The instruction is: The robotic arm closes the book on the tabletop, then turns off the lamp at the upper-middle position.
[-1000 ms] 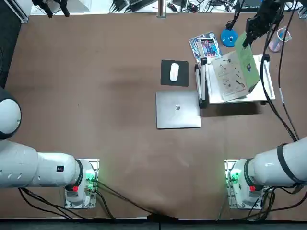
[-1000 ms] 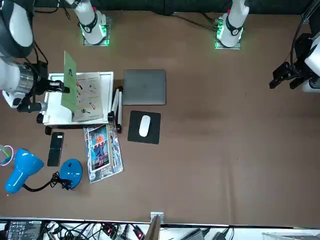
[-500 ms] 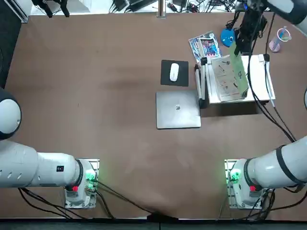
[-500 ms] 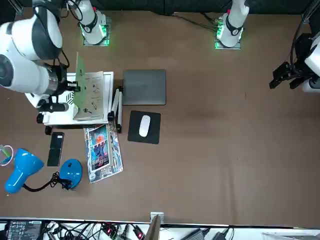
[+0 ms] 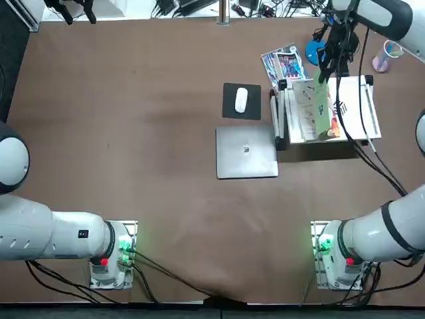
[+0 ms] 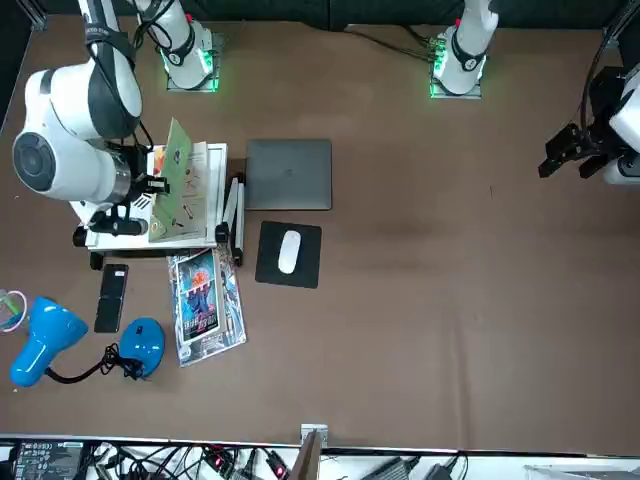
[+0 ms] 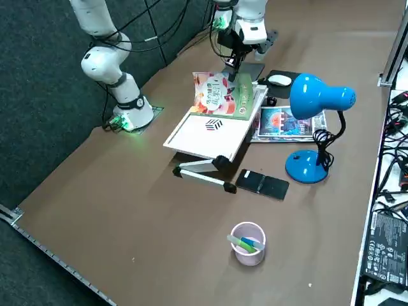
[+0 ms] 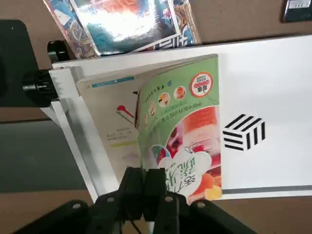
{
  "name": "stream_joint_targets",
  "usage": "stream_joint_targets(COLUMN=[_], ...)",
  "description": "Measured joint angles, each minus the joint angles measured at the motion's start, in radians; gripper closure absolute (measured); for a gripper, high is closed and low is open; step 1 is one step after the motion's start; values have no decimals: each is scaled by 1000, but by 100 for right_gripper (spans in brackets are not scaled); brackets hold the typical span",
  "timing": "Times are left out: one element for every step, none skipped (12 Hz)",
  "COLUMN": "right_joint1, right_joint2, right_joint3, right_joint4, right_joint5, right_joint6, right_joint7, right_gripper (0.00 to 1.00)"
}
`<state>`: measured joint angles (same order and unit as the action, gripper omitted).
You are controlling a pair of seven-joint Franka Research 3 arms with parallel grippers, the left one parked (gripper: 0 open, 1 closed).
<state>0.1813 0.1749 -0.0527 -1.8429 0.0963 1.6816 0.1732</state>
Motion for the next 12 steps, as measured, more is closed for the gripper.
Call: stream_joint_targets(right_joint1=[8, 14, 19, 22, 24, 26, 28, 29, 30, 30, 29, 29], right_joint2=[6, 10, 14, 18, 23, 28, 34, 39, 44, 48, 52, 55], right_joint3=[0, 1, 1, 1, 1, 1, 1, 1, 1, 1, 1, 0], right_joint4=[0, 0, 0, 0, 0, 0, 0, 0, 0, 0, 0, 0], right_joint5=[1, 2, 2, 2, 3, 3, 7, 22, 45, 60, 66, 70], right_joint6=[5, 10, 14, 17, 19, 21, 24, 27, 31, 31, 31, 32], right_joint7=[28, 56, 80, 103, 122, 139, 151, 167, 185, 201, 215, 222], right_gripper=[98, 98, 98, 98, 98, 98, 98, 98, 98, 98, 98, 98])
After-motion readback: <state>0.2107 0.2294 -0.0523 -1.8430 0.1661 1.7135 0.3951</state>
